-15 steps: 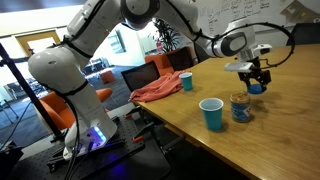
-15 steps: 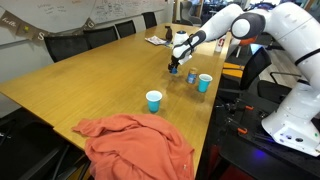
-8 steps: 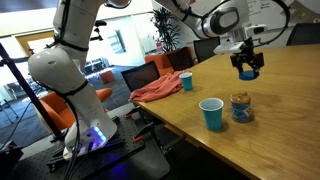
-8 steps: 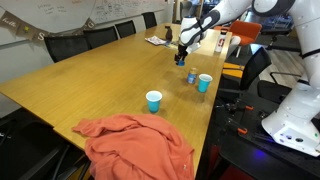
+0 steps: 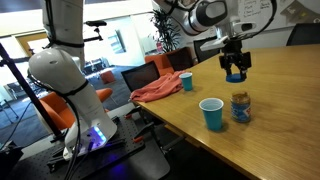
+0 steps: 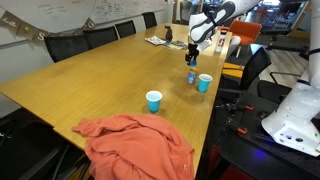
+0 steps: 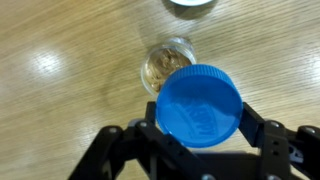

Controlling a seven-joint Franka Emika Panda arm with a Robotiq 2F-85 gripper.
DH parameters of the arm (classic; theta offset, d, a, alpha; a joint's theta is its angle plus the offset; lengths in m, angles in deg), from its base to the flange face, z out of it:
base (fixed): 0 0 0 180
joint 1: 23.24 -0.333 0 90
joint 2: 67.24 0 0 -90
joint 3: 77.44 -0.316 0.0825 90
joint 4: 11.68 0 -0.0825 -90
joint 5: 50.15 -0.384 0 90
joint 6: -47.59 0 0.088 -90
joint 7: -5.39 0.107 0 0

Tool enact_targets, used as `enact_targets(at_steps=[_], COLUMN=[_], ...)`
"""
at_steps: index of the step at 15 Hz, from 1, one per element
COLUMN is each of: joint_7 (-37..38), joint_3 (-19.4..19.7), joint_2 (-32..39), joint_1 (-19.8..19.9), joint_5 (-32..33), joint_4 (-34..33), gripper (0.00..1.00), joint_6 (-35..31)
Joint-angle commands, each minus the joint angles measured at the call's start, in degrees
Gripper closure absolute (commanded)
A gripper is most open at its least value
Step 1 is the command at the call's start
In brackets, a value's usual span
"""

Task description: Place the blue lid on top of the peanut butter jar

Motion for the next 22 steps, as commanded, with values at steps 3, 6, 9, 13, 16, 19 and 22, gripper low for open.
enact_targets(at_steps=[3,6,9,13,16,19,22], joint_7=[6.9,6.1,5.5,5.1,4.3,4.4,4.2], joint_3=[3.0,2.8,2.8,2.8,2.3,2.4,2.2], joint_2=[-1.7,-1.3,-0.5,0.2,1.0,1.7,2.5], joint_1=[-1.2,-0.3,0.3,0.7,1.2,1.0,1.1], joint_5=[4.3,3.4,3.0,2.6,1.9,1.9,1.7], joint_4=[5.0,6.1,6.7,7.7,8.0,8.2,8.3], gripper=[0.46,0.46,0.46,0.46,0.46,0.46,0.46], joint_6=[-2.2,-6.2,-10.2,-13.3,-14.8,-15.9,-17.5])
